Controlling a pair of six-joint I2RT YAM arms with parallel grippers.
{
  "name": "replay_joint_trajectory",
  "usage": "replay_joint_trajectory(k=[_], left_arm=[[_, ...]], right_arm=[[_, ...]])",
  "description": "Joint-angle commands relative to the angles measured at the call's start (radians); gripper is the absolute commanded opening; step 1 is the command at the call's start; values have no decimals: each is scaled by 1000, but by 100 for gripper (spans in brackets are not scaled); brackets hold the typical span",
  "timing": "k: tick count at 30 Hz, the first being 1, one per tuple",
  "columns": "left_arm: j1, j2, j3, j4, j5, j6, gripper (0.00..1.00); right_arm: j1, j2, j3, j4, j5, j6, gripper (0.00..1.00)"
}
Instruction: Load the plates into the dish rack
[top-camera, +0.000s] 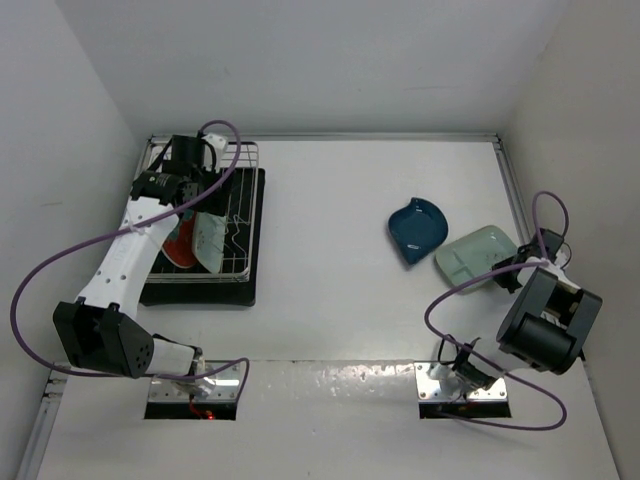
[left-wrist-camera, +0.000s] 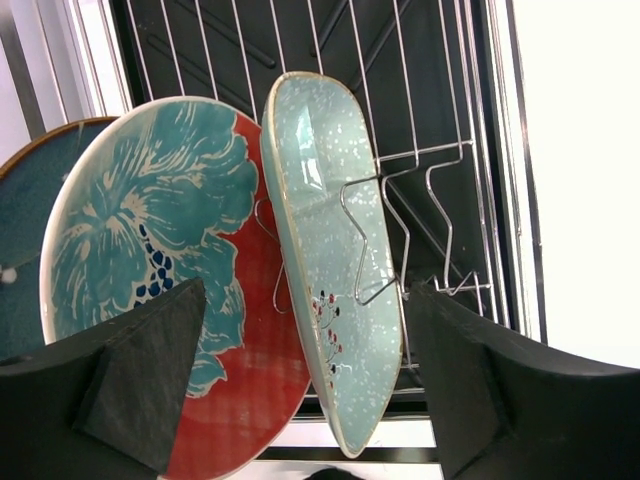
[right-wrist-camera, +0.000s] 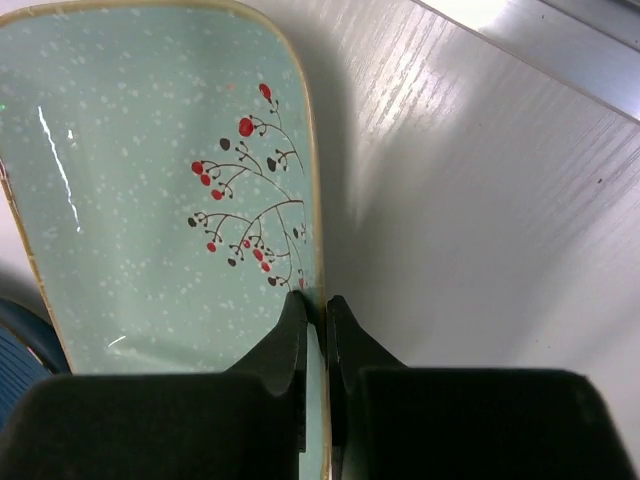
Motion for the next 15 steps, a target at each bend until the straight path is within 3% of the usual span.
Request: replay_joint_trajectory(k=[1, 7, 15], left_arm=[[-9, -11, 44, 2, 10, 23, 87], [-37, 2, 107, -40, 107, 56, 90], [-84, 46, 175, -49, 147, 65, 90]], right_arm=[[2, -26, -26, -75, 57, -11, 0], [18, -225, -14, -78, 101, -34, 0], [159, -443, 103, -78, 222, -157, 0]])
